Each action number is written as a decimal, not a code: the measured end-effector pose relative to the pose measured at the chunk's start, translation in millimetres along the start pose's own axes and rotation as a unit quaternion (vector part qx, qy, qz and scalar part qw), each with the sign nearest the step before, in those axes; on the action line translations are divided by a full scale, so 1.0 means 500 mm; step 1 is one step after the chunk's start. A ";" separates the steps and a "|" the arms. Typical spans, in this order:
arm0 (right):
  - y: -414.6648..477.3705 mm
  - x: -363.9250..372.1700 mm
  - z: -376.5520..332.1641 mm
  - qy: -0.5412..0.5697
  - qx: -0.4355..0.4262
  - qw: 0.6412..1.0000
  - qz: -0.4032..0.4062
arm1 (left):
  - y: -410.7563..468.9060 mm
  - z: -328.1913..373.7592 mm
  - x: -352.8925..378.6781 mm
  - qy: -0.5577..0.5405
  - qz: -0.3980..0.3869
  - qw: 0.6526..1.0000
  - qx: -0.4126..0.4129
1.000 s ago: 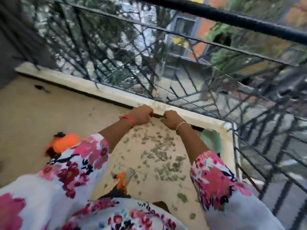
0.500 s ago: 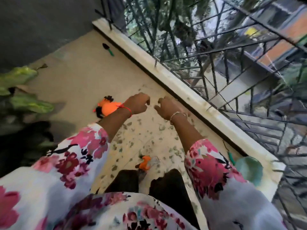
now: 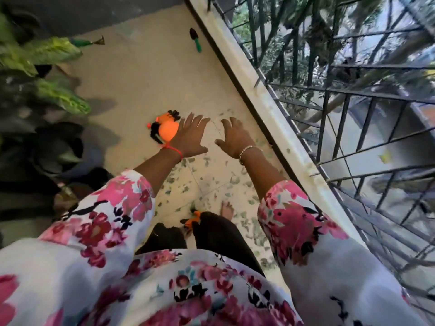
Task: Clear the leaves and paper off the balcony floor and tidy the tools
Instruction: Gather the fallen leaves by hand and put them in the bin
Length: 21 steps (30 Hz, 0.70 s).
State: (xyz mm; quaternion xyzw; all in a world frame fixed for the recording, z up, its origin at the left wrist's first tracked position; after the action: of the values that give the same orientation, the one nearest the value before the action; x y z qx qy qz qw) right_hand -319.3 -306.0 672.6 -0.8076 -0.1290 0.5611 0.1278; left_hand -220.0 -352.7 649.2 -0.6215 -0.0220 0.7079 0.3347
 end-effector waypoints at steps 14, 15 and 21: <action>0.081 -0.120 0.219 -0.011 -0.044 0.998 -0.033 | 0.113 0.094 -0.045 -0.074 -0.008 0.990 -0.122; 0.090 -0.122 0.227 -0.010 -0.044 0.998 -0.034 | 0.126 0.092 -0.051 -0.075 -0.006 0.989 -0.126; 0.175 -0.132 0.274 -0.012 -0.032 0.998 -0.061 | 0.226 0.100 -0.089 -0.074 -0.005 0.990 -0.123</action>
State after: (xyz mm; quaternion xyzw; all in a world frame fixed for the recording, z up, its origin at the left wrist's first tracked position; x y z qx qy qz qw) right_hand -464.5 -402.6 653.2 -0.7952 -0.1972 0.5573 0.1347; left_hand -314.9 -443.3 648.2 -0.6037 -0.1368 0.7424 0.2563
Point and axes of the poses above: each hand's wrist, its own y-axis towards the middle knuckle, its own x-axis out of the palm, z = x × y, the point moved 8 cm from there along y, towards the middle knuckle, and after that the axes turned 14 degrees about -x, right-handed, at the moved point
